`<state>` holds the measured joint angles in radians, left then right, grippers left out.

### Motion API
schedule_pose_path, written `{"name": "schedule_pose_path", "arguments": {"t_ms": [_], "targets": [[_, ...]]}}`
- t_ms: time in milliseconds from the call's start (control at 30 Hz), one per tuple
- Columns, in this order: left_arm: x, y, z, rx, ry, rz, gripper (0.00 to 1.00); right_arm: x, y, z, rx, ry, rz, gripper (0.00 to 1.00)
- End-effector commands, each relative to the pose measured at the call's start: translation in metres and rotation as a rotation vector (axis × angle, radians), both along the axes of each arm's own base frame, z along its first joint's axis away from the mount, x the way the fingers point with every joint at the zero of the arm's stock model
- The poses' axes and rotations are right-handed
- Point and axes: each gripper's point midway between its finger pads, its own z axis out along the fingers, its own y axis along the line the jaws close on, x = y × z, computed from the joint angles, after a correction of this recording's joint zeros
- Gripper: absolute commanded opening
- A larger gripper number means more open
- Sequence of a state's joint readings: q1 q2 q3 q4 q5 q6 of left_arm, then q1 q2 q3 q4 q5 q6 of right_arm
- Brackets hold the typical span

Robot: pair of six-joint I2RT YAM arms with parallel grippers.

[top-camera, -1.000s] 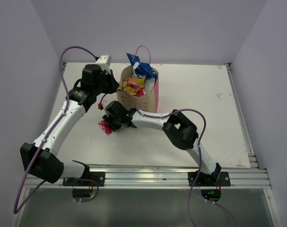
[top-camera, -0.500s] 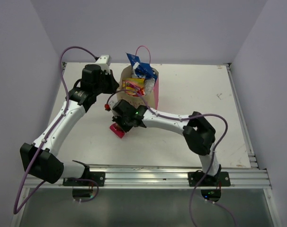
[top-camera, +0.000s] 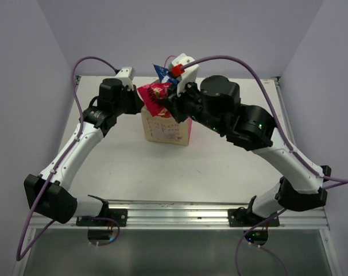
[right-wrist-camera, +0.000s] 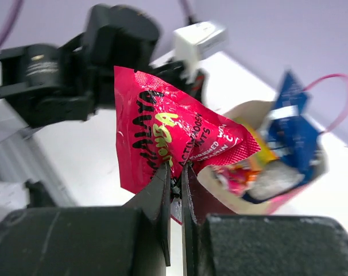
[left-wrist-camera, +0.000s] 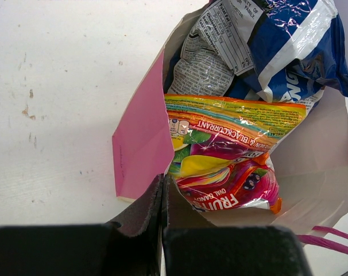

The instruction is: Place the snacks into the paper bag

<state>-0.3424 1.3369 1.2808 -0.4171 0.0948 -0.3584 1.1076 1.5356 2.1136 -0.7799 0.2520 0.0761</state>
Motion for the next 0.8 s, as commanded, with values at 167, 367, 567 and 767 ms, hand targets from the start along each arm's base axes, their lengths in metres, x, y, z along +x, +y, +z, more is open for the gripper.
{"name": "schedule_pose_path", "arguments": {"t_ms": [167, 367, 567, 767], "targets": [[-0.004, 0.003, -0.001, 0.007, 0.025, -0.007, 0.0, 0.121, -0.031, 0.003, -0.036, -0.25, -0.374, 0.0], [-0.007, 0.002, -0.005, 0.003, 0.035, -0.014, 0.0, 0.185, -0.033, 0.002, -0.009, -0.307, -0.472, 0.0], [-0.008, 0.001, -0.003, -0.004, 0.028, -0.016, 0.0, 0.222, -0.028, -0.049, -0.127, -0.249, -0.454, 0.0], [-0.009, 0.0, -0.005, -0.015, 0.03, -0.02, 0.0, 0.205, -0.023, -0.116, -0.238, -0.089, -0.344, 0.0]]}}
